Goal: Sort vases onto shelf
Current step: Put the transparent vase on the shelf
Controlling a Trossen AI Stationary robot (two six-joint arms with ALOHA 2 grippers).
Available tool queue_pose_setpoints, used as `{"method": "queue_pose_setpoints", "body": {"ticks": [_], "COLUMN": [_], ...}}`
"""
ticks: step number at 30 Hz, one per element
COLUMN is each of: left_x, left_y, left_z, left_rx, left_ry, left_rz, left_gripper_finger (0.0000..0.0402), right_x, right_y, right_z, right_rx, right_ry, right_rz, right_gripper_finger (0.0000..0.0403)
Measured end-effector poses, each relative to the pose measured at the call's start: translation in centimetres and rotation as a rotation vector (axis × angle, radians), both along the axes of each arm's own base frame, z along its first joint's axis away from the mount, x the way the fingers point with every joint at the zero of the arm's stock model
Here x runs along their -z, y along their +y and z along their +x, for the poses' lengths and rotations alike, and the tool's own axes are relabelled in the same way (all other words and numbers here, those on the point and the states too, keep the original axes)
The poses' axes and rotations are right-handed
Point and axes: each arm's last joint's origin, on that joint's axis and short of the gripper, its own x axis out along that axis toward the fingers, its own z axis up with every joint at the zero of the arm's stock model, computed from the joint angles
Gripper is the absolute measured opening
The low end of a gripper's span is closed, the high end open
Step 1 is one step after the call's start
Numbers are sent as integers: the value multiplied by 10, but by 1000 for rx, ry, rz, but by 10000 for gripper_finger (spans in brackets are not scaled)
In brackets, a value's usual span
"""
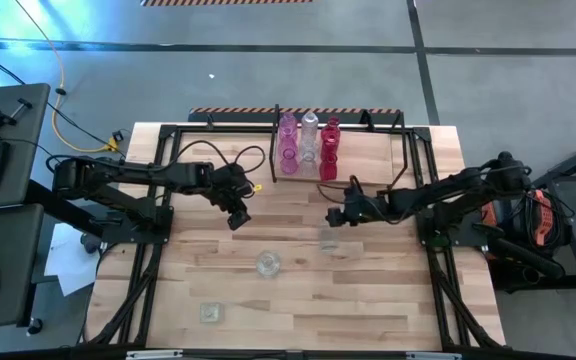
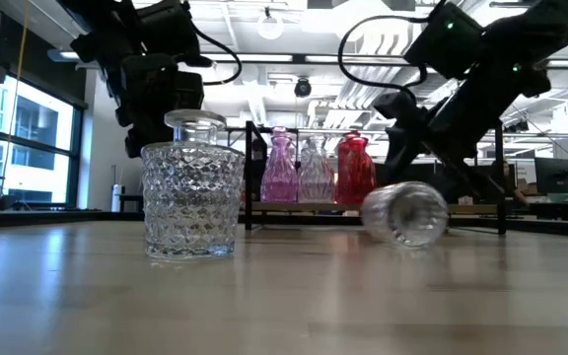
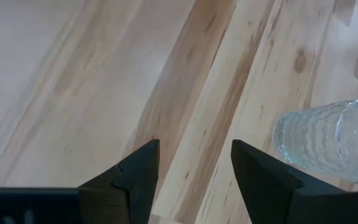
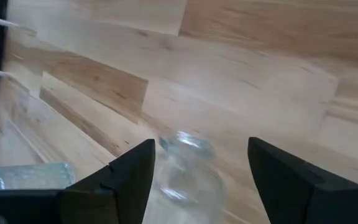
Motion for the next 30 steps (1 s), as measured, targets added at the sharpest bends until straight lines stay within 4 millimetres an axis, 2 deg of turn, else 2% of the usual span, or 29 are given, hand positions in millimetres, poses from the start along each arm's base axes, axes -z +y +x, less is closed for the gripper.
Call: {"method": "queue_pose_setpoints", "body": {"ticks": [8,17,21,30], "left_x": [0,0,0,0], "left_y": [0,0,0,0], "left_z": [0,0,0,0], "left_rx": [-7,-7,-3,-8], "left_ry": [-1,0,0,1], "left_rz": [-4,-4,-1,-3], "left_gripper_finger": [189,188,188,188], "right_x": [4,12,13,13], "right_y": [-11,-9,-8,-6], "right_z": [-4,-17,-19,-18], "right_rx": [-26,-57,-61,-108], "right_ry": [55,222,245,236], "right_rz": [53,100,107,138], "right_gripper_finger": [238,229,195,75]}}
